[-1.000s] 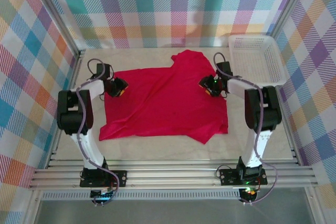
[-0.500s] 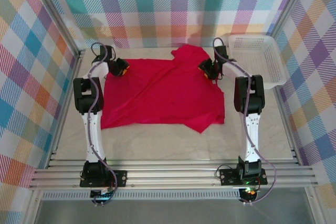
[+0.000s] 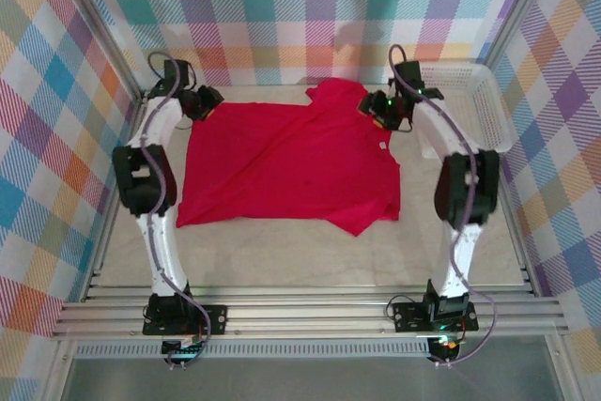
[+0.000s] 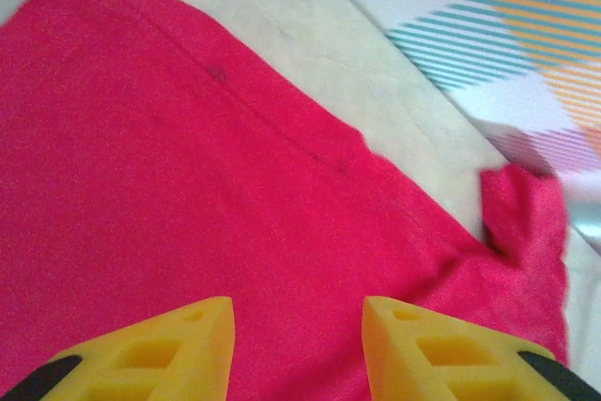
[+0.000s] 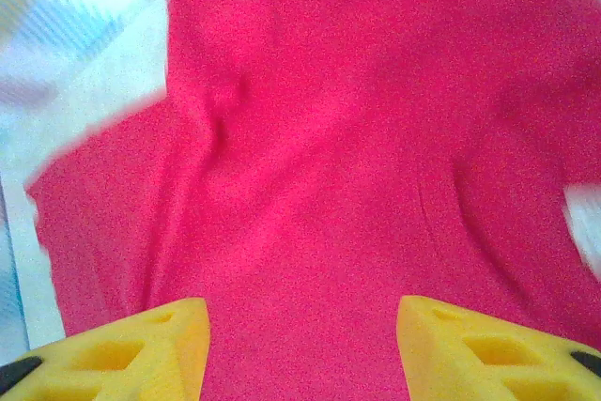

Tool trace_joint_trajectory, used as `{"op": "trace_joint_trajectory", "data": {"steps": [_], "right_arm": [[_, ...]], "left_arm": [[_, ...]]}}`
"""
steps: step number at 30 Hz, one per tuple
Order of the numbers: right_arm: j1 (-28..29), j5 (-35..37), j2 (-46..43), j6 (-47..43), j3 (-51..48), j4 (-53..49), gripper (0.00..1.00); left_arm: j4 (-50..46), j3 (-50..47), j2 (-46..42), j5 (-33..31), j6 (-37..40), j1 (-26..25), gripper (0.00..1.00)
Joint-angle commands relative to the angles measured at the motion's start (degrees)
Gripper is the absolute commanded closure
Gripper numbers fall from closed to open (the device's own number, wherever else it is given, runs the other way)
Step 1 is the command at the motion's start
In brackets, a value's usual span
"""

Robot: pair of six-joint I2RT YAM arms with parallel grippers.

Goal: Fold the inside-out t-shirt

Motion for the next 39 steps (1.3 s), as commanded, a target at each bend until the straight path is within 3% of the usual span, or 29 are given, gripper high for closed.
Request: {"op": "trace_joint_trajectory", "data": {"steps": [1,6,10,13,24,26,31,39], "right_arm": [[2.43,1.14,-13.22,-3.36,-16.89,0.14,0.46],[7.53,2.06,-26.97,-1.01,-37.94,2.25,0.51],[13.23,3.89,-32.08,3.83,-48.30,5.54,0.51],[17.11,6.26,-31.73,5.18,-50.56,6.52,0.51],[24.41,15.42,-21.53,4.56,-48.24,4.94,0.55],[25.35,15.92,-19.67,4.48,-47.36,4.42,0.60],[26.70,16.80,-18.57,5.15,-45.97,2.94,0.92],[29.79,16.94,-29.63,8.37,-46.39,-4.58,0.97]], "left_arm": [[2.76,-16.06,-17.58,-1.95,1.76,-1.05,0.59],[11.13,-42.60,-36.55,-0.36,-2.61,-1.21,0.60],[12.78,-55.30,-44.99,0.26,-3.70,-1.36,0.60],[12.93,-60.86,-48.04,-0.16,-3.19,-1.36,0.60],[12.04,-63.04,-50.32,0.02,-2.55,-1.42,0.61],[11.34,-62.61,-50.43,-0.50,-2.09,-1.37,0.61],[10.49,-61.60,-50.17,-0.97,-1.36,-1.38,0.61],[10.49,-59.27,-47.96,-0.97,-1.08,-1.32,0.62]]}}
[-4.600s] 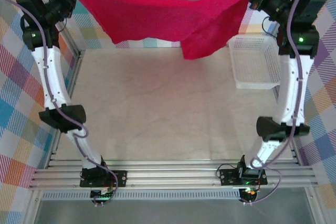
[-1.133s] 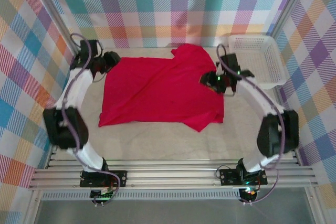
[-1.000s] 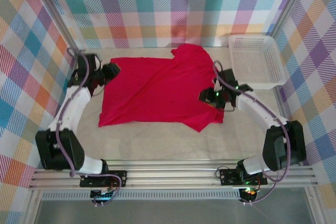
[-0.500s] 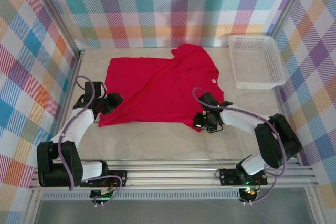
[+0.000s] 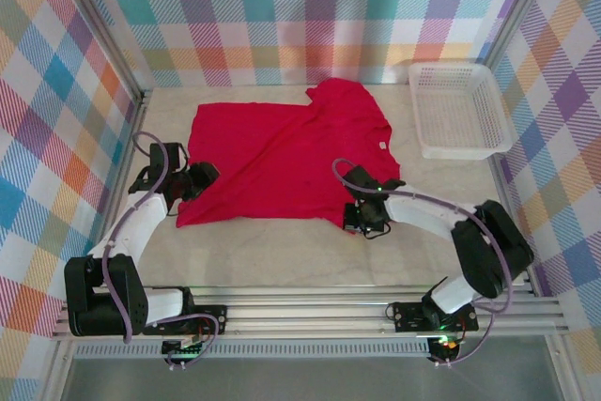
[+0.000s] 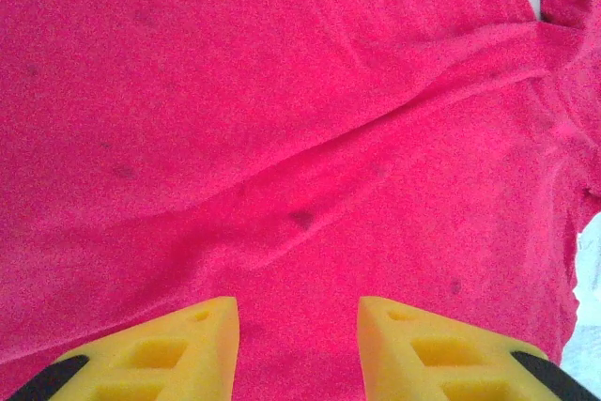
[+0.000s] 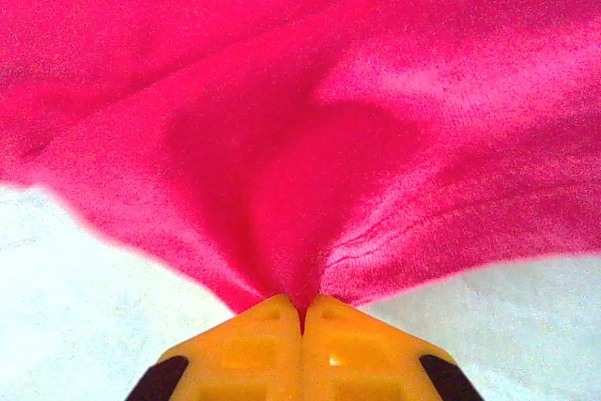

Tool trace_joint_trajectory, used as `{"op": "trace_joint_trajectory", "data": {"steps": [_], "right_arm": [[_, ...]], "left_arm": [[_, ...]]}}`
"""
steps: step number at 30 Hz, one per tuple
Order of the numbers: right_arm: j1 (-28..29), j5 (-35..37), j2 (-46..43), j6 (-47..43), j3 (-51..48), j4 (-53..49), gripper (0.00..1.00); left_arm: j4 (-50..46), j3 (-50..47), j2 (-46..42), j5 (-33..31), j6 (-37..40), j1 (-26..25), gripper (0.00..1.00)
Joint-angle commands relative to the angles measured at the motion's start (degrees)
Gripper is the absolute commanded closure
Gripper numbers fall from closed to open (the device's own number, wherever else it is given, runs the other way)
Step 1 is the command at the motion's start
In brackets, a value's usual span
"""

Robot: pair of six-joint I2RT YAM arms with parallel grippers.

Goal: Fold the inside-out t-shirt

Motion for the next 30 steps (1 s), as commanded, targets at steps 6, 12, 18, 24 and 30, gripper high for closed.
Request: {"op": "trace_joint_trajectory", "data": {"steps": [6,12,18,24,30], "right_arm": [[7.09,-0.15,-15.28,10.95,-7.21,-6.45,0.99],[15.00,-1.25,-19.79,20.41,-14.32,-1.74,0.94],[18.60,-0.77,-16.81,20.99,-10.91,-3.16,0.53],[10.72,6.43,-22.92,12.97,-4.71,-14.30,0.35],[-8.81,-2.73,-29.87,6.28,-14.65,-6.49,0.32]], "left_arm": [[-0.52,3.18,1.82,0.22,1.03,-0.26,0.62],[-1.45,3.53,1.34,0.30,0.89,-0.29,0.62],[-1.59,4.09,2.06,-0.48,1.29,-0.24,0.62],[-0.31,5.88,7.73,1.41,1.16,-0.33,0.62],[5.67,4.10,12.33,3.23,-0.61,-0.84,0.62]]}}
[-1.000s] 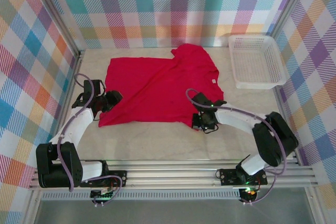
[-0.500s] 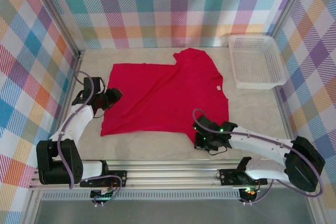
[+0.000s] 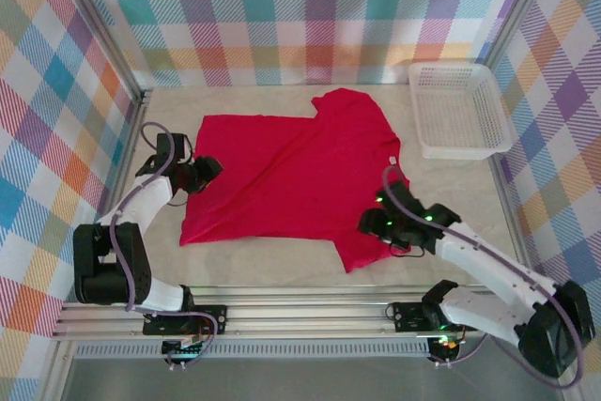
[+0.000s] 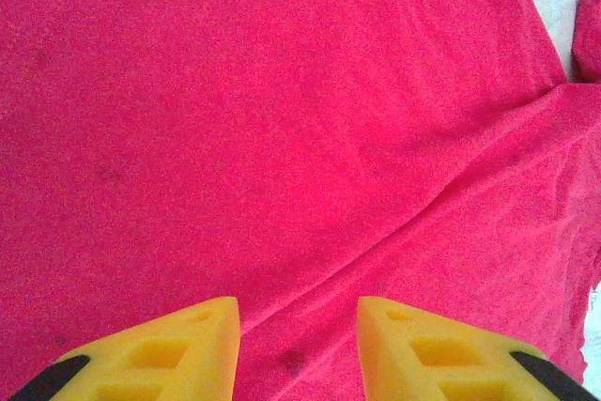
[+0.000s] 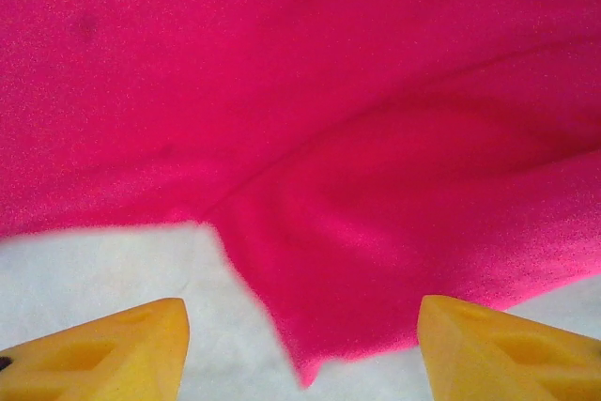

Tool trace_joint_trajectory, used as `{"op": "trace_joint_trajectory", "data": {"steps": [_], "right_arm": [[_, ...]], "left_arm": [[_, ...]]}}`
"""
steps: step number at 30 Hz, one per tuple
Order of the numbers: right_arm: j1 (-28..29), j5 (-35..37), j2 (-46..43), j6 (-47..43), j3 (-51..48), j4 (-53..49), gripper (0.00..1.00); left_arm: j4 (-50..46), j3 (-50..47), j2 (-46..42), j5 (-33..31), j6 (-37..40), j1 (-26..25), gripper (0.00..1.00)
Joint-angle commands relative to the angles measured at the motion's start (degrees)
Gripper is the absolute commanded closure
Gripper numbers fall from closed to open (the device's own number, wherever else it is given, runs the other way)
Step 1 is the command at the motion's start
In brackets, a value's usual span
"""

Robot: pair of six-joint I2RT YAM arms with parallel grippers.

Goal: Fold the inside-out t-shirt

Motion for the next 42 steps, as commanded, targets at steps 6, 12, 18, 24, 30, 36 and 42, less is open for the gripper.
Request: {"op": "trace_joint_trajectory", "data": {"steps": [6,12,18,24,30,36,42], "right_arm": [[-10.49,-9.35,11.79,-9.08,1.74,9.37,0.30],[-18.18,-13.54,32.15,-13.95,17.83,13.55,0.27],[-21.85,-17.51,53.84,-14.22,32.53,14.17,0.28],[-23.58,-18.59,70.19,-14.42,51.54,9.09,0.28],[-24.79,-19.11,82.33,-15.16,73.03,1.65,0.30],[-24.75,-20.31,77.90,-19.21,81.34,-5.30,0.28],[-23.67,-23.92,63.12,-18.82,64.08,2.06,0.26]], "left_arm": [[7.15,2.42,10.78,3.02,-1.23,-0.53,0.62],[6.21,14.83,25.07,2.16,-2.57,0.64,0.60],[3.70,28.25,37.89,1.56,-4.99,2.76,0.61],[-3.78,45.90,50.14,-0.76,-4.63,4.54,0.61],[-7.78,58.31,57.21,-1.96,-3.44,4.91,0.61],[-6.69,56.61,51.65,-2.37,-1.96,4.49,0.60],[-8.41,50.51,40.82,-3.67,1.74,2.44,0.55]]}}
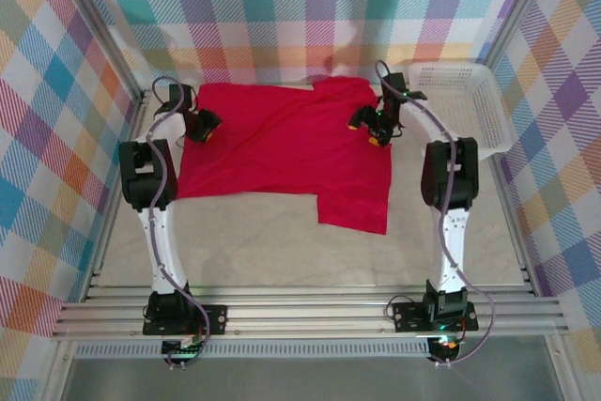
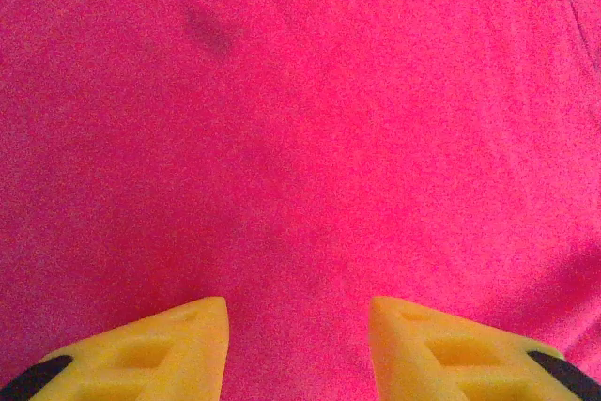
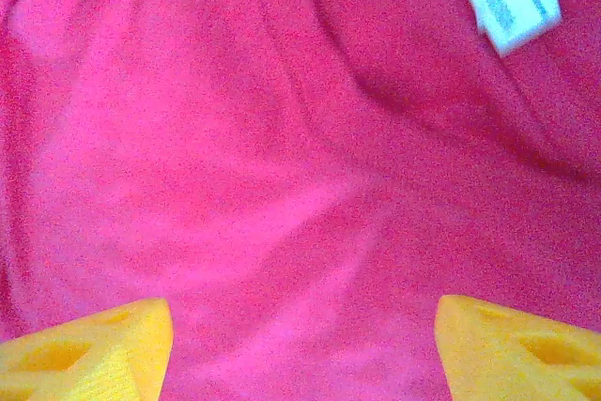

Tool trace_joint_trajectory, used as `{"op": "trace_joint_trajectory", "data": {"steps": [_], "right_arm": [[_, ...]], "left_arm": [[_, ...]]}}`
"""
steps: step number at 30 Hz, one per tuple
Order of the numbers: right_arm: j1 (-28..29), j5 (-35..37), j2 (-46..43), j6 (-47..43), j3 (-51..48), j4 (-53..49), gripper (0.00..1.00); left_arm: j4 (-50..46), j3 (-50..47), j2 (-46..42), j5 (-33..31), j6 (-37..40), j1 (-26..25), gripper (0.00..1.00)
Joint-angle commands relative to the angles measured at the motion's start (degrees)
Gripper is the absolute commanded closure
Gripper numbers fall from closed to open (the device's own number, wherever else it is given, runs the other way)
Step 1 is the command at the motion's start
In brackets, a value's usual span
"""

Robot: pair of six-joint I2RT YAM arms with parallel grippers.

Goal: Fold the inside-out t-shirt

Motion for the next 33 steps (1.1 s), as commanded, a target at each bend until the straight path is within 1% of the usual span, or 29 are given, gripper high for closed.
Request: {"op": "trace_joint_trajectory", "data": {"steps": [1,4,7,11,14,19,24,27,29,31,33], "right_arm": [[1.48,-3.49,-7.66,-0.37,-7.01,3.00,0.26],[3.51,-4.22,-9.04,1.07,-14.42,6.32,0.27],[4.41,-5.18,-11.30,3.66,-24.02,12.49,0.28],[4.39,-3.64,-14.56,4.57,-33.96,15.79,0.28],[4.44,-3.02,-17.48,4.42,-40.26,16.20,0.28],[4.44,-1.39,-24.61,4.40,-52.52,16.31,0.28],[4.44,0.27,-34.83,5.00,-64.31,15.50,0.29],[4.39,2.26,-40.25,4.35,-66.42,12.39,0.28],[4.34,4.08,-42.68,3.42,-64.97,9.87,0.28],[4.33,4.60,-43.48,2.45,-61.09,7.08,0.27],[4.43,4.00,-44.12,2.42,-56.67,5.52,0.27]], "left_arm": [[-2.48,-4.45,-10.16,-1.53,3.37,-1.57,0.55],[-0.43,-12.75,-16.06,0.10,3.23,-2.59,0.54],[3.09,-21.67,-20.14,2.75,1.81,-2.62,0.55],[8.96,-31.59,-21.70,5.64,-0.67,-1.58,0.55],[12.70,-36.63,-22.03,7.17,-2.65,-0.41,0.56],[12.36,-43.83,-25.53,6.41,-0.56,0.67,0.56],[8.79,-53.25,-34.86,4.31,1.62,0.94,0.55],[7.86,-58.93,-42.59,3.66,1.02,0.81,0.55],[5.00,-60.32,-47.60,2.67,0.91,0.64,0.55],[2.00,-58.21,-50.65,1.89,1.63,0.55,0.55],[-0.72,-53.99,-52.32,0.93,2.42,-0.18,0.55]]}}
